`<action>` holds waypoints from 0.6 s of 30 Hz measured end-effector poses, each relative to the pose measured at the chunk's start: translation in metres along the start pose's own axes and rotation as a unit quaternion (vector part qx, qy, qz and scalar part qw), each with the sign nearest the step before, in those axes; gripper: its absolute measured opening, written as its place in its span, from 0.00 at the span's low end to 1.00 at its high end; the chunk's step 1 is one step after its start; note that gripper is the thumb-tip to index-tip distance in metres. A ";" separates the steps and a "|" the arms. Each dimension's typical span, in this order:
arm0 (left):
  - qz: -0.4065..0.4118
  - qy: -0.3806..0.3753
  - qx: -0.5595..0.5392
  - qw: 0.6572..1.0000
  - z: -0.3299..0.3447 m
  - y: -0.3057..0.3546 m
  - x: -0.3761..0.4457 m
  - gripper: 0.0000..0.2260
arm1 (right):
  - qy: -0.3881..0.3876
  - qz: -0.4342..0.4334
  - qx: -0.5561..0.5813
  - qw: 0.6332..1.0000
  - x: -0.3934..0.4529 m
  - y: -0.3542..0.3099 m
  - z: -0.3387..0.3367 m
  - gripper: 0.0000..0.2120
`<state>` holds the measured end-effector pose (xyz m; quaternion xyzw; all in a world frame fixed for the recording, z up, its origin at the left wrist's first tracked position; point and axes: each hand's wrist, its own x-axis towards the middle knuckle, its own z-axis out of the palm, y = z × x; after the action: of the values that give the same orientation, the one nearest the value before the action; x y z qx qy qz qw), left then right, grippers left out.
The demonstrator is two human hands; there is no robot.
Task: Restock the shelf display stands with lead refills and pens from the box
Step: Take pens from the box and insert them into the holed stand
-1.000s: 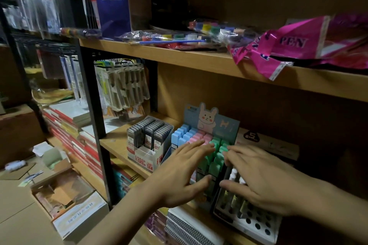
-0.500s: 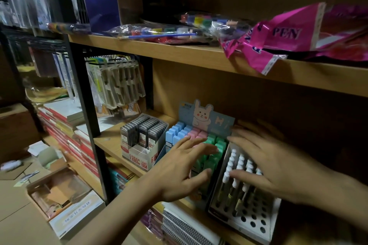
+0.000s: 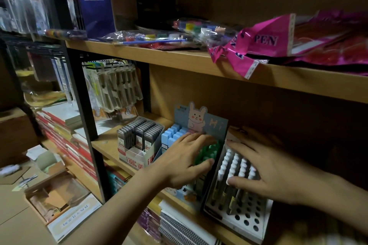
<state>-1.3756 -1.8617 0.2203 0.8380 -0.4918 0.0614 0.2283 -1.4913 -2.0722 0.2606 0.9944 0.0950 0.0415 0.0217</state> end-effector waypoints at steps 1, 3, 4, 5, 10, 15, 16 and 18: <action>-0.007 -0.003 -0.005 1.000 0.000 0.000 0.002 0.27 | -0.002 0.003 0.004 1.000 0.000 0.000 0.001 0.46; -0.016 -0.010 0.003 1.000 0.002 0.001 0.006 0.27 | 0.001 0.006 -0.003 1.000 0.000 0.001 0.002 0.46; -0.018 -0.013 0.013 1.000 0.003 0.001 0.008 0.28 | 0.004 0.007 -0.009 1.000 0.000 0.001 0.002 0.46; -0.018 -0.016 0.025 0.999 0.004 0.001 0.010 0.29 | 0.005 0.008 -0.013 1.000 0.000 0.001 0.003 0.46; -0.012 -0.017 0.027 0.999 0.002 0.006 0.019 0.32 | 0.010 0.004 0.004 1.000 0.002 0.004 0.004 0.46; -0.041 -0.001 0.015 0.999 0.001 -0.001 0.008 0.27 | 0.028 -0.019 0.032 0.999 0.002 0.002 -0.002 0.35; -0.055 0.014 0.014 0.998 0.000 -0.006 0.001 0.27 | 0.032 -0.028 0.039 0.998 0.001 0.001 -0.004 0.32; -0.072 0.058 0.017 0.996 -0.001 -0.017 -0.015 0.27 | 0.037 -0.041 0.030 0.998 0.001 -0.001 -0.005 0.34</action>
<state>-1.3688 -1.8424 0.2112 0.8701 -0.4147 0.1018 0.2461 -1.4906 -2.0705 0.2656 0.9876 0.1376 0.0746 -0.0099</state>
